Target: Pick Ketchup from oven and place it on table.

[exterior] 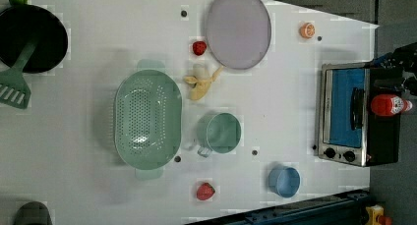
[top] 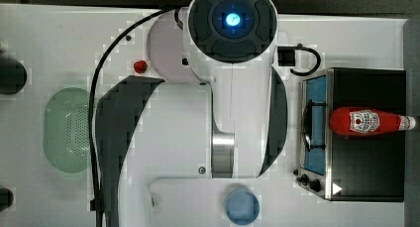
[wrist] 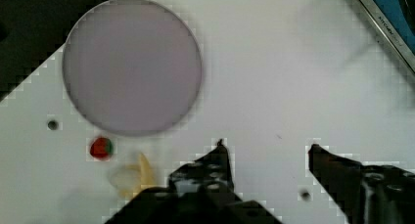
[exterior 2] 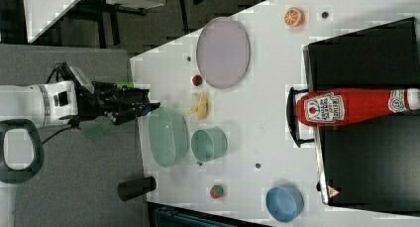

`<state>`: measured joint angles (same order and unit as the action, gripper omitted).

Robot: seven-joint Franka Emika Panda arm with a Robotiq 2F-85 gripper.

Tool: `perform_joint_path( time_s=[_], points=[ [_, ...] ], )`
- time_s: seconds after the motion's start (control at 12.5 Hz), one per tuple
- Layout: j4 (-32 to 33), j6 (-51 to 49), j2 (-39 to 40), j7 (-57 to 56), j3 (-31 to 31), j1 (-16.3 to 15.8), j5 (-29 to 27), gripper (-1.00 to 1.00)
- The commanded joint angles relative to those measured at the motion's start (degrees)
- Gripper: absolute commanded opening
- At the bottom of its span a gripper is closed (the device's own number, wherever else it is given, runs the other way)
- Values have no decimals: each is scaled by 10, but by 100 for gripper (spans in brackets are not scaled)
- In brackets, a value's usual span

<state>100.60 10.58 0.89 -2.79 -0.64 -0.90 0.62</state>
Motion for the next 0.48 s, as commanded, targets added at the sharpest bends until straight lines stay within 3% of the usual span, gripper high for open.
perform_joint_path(
  time_s=[0.08,0.24,0.48],
  points=[
    [96,-114,-200,13,-17,26,-1,58],
    [96,-113,-200,13,-19,26,-1,100],
    [96,-97,-196,13,-43,34,-1,100]
  ],
)
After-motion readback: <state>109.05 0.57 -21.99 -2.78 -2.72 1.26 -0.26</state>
